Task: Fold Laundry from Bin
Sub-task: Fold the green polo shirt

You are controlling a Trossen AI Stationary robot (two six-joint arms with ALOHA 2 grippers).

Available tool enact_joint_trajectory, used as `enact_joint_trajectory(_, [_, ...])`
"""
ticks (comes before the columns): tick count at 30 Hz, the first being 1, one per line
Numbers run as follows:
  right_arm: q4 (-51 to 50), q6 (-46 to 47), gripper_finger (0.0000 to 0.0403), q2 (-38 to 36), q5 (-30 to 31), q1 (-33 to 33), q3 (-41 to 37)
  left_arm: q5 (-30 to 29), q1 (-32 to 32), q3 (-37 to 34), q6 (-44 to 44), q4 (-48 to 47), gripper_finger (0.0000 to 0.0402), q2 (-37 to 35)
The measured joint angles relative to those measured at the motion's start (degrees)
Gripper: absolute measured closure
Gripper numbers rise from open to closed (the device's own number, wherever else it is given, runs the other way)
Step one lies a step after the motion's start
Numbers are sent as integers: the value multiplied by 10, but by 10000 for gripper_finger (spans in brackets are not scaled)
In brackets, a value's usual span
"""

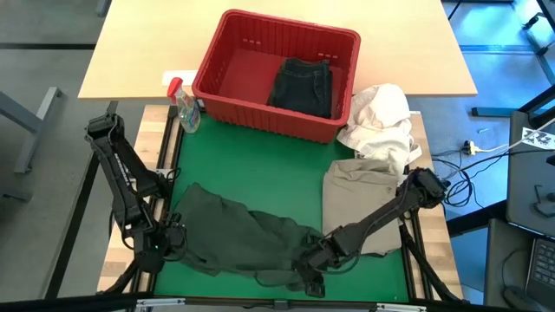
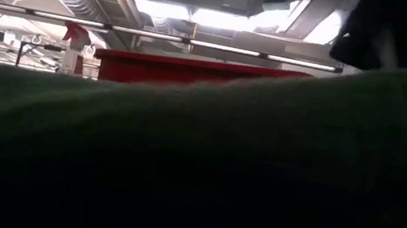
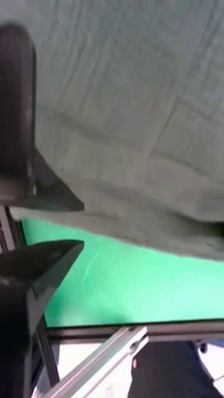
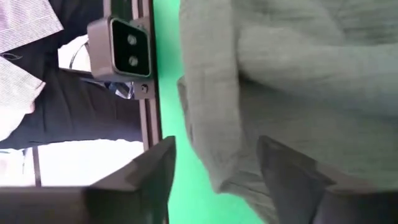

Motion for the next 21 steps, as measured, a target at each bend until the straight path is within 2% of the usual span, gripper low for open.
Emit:
enact_joint_trajectory(3, [-1, -12, 146, -5, -20, -16, 0, 32, 3, 0, 0, 8, 287, 0])
enact_joint_trajectory(7, [-13, -48, 117, -22, -25, -34, 13, 165, 29, 2, -11, -4, 248, -1])
enact_joint_trajectory(9, [-4, -71, 113, -24, -3, -44, 16, 178, 41, 2, -28, 0, 239, -2])
enact_joint_trajectory(10, [3, -84, 112, -24, 11, -48, 17, 164, 46, 2, -28, 4, 236, -4])
enact_joint_trajectory(12, [17, -106, 112, -23, 42, -56, 17, 97, 54, 3, -15, 14, 234, -4])
enact_joint_trajectory(16, [47, -129, 112, -5, 132, -68, 18, -127, 59, 3, -10, 15, 233, -3])
enact_joint_trajectory(18, [48, -130, 112, 9, 158, -76, 17, -231, 59, 1, -28, 17, 233, 2])
enact_joint_trajectory(20, [41, -131, 111, 20, 162, -79, 17, -284, 64, -11, -51, 20, 233, 8])
enact_joint_trajectory(21, [37, -133, 111, 24, 163, -79, 17, -286, 68, -21, -64, 20, 233, 14])
